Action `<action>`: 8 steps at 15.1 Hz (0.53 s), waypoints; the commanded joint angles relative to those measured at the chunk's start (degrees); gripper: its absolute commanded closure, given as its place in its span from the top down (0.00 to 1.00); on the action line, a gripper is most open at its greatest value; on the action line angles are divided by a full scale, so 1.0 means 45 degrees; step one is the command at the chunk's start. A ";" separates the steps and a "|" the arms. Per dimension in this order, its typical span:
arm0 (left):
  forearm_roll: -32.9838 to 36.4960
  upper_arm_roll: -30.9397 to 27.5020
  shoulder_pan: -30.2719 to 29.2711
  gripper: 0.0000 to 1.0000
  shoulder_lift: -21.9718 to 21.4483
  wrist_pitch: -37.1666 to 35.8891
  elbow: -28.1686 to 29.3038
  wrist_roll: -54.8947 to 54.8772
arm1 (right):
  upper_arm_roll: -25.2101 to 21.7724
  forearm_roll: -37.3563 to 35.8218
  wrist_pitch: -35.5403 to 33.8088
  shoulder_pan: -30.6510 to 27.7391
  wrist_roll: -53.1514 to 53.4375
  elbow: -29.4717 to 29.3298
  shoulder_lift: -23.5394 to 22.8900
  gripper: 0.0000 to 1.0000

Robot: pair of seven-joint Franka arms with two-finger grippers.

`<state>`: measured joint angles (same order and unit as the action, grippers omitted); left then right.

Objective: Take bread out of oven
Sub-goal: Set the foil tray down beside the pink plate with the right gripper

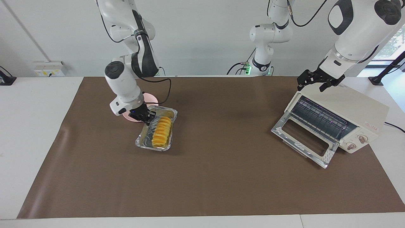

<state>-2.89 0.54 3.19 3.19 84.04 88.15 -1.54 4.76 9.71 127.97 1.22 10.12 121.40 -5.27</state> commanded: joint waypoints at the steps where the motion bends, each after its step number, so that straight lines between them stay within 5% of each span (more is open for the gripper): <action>1: 0.0076 0.0075 -0.0142 1.00 -0.0102 0.0073 -0.0019 0.0030 | 0.0094 0.0538 -0.0022 -0.1517 -0.2260 -0.0396 -0.0489 0.00; 8: 0.0076 0.0075 -0.0142 1.00 -0.0083 0.0073 -0.0019 0.0030 | 0.0074 0.0538 0.0077 -0.2929 -0.5197 -0.0357 -0.1173 0.00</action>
<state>-2.89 0.54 3.19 3.18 84.05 88.14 -1.54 4.40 10.65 128.30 -11.81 -11.36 120.65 -9.94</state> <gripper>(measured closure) 0.000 0.982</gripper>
